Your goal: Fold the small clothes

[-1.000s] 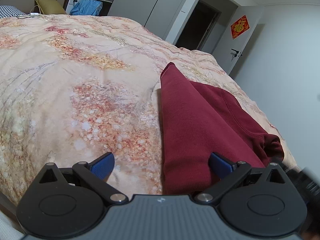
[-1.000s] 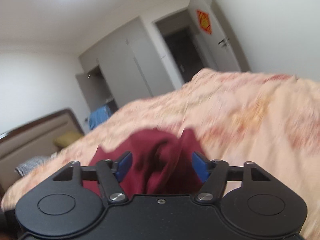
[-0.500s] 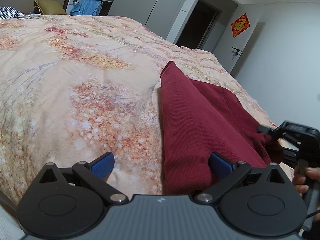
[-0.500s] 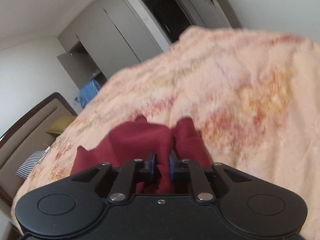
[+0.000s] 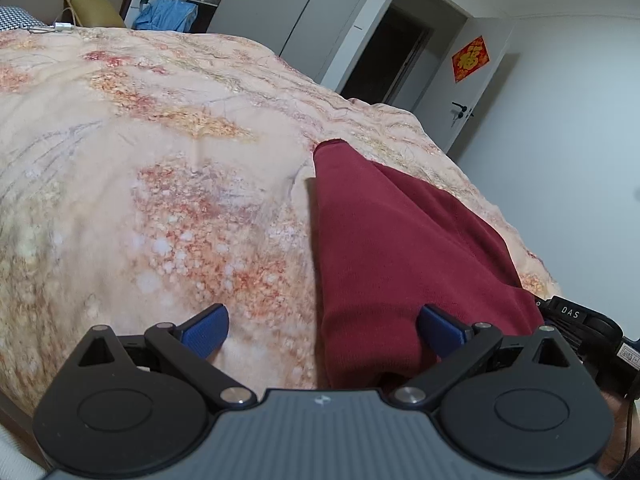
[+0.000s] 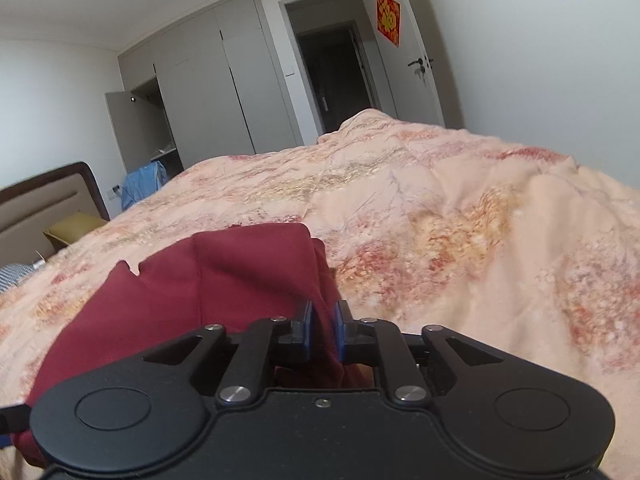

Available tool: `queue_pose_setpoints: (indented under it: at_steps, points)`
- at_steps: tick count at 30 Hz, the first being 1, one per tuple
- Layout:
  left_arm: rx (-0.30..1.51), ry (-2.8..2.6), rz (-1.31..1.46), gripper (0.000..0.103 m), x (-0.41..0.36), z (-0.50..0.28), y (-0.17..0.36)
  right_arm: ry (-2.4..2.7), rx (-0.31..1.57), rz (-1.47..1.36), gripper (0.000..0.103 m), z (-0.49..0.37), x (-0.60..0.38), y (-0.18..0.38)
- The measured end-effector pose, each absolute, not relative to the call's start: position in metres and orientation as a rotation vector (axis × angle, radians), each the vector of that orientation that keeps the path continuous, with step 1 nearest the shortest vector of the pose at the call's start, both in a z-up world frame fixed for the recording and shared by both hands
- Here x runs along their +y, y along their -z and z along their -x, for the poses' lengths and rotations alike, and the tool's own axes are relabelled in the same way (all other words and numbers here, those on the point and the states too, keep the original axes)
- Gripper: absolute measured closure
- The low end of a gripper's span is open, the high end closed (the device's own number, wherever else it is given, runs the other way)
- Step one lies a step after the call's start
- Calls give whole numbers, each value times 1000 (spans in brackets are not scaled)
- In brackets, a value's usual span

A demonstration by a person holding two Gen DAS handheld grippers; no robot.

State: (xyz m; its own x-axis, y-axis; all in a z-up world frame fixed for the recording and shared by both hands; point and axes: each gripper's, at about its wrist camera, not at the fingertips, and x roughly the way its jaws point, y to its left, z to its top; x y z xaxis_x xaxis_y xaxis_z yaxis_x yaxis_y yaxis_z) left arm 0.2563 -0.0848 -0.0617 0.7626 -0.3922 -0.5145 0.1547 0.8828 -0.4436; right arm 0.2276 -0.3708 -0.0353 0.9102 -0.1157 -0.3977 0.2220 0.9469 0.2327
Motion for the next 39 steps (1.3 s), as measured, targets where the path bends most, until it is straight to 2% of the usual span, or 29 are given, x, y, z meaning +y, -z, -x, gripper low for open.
queue_pose_setpoints:
  at_steps: [5, 7, 9, 16, 18, 20, 25, 30, 39]
  points:
    - [636, 310, 386, 0, -85, -256, 63, 212, 373, -293, 73, -217, -372, 28]
    - [634, 309, 382, 0, -85, -255, 63, 206, 350, -324, 63, -212, -372, 22]
    - [634, 307, 379, 0, -86, -255, 63, 187, 335, -351, 43, -211, -370, 17]
    - [633, 307, 375, 0, -87, -254, 63, 173, 393, -328, 28, -221, -356, 28]
    - [634, 310, 375, 0, -86, -254, 63, 196, 421, -336, 16, -219, -358, 39]
    - [634, 312, 376, 0, -85, -254, 63, 208, 431, -350, 10, -214, -363, 52]
    - [631, 315, 372, 0, -85, -254, 65, 195, 387, -332, 8, -202, -364, 63]
    - [630, 314, 370, 0, -86, -254, 65, 220, 357, -316, 1, -202, -360, 69]
    - [629, 318, 368, 0, -86, -253, 66, 231, 309, -294, 1, -198, -356, 76]
